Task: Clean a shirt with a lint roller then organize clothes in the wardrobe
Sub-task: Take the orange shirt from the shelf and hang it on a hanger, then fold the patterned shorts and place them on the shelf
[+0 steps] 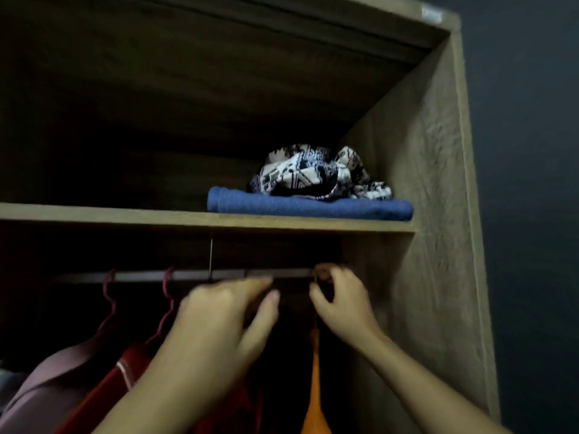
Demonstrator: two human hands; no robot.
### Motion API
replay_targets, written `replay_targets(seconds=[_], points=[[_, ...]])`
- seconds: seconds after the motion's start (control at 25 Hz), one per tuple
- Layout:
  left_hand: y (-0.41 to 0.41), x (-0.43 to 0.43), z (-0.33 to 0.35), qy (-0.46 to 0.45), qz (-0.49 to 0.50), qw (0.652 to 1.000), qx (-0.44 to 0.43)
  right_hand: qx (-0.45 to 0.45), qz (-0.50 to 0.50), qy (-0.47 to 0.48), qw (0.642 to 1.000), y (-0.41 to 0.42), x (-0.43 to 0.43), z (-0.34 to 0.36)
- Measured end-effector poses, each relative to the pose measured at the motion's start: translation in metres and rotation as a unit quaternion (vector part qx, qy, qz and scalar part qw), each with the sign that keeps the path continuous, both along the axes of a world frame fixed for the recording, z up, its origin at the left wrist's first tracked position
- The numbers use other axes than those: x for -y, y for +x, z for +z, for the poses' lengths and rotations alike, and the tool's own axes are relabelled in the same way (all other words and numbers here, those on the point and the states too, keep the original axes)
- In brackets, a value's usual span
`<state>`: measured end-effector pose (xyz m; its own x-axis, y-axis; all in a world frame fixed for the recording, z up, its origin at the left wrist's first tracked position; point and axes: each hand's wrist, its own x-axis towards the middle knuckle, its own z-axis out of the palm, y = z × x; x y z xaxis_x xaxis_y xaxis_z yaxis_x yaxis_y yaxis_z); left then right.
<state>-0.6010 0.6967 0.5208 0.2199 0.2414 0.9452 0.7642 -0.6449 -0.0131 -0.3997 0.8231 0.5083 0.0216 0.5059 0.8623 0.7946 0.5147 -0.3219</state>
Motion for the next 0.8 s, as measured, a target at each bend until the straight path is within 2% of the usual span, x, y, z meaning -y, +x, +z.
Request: replay_targets(seconds=[0.08, 0.16, 0.2, 0.28, 0.36, 0.44, 0.52, 0.6, 0.72, 0.8], points=[[0.003, 0.01, 0.046, 0.1, -0.066, 0.993, -0.003, 0.013, 0.029, 0.157, 0.987, 0.0, 0.039, 0.029], [0.013, 0.005, 0.093, 0.127, -0.031, 0.991, -0.022, 0.015, 0.032, 0.253, 0.967, 0.006, 0.063, 0.065], [0.019, -0.004, 0.113, 0.117, -0.008, 0.992, -0.039, 0.02, 0.023, 0.267, 0.963, 0.011, 0.07, 0.084], [0.032, -0.03, 0.14, 0.072, 0.026, 0.992, -0.104, 0.041, -0.021, 0.226, 0.973, 0.021, 0.068, 0.118], [0.041, -0.051, 0.148, 0.008, 0.059, 0.983, -0.174, 0.071, -0.072, 0.114, 0.988, 0.032, 0.06, 0.141], [0.047, -0.067, 0.149, -0.062, 0.094, 0.977, -0.183, 0.104, -0.07, 0.009, 0.992, 0.042, 0.053, 0.158], [0.05, -0.074, 0.149, -0.11, 0.117, 0.973, -0.168, 0.153, -0.039, -0.029, 0.987, 0.048, 0.049, 0.17], [0.048, -0.077, 0.155, -0.115, 0.124, 0.975, -0.146, 0.177, -0.046, -0.017, 0.983, 0.05, 0.043, 0.177], [0.039, -0.074, 0.157, -0.042, 0.088, 0.991, -0.089, 0.182, -0.107, 0.042, 0.977, 0.049, 0.036, 0.178], [0.034, -0.065, 0.15, 0.01, 0.061, 0.998, -0.034, 0.158, -0.111, 0.089, 0.977, 0.043, 0.04, 0.176]])
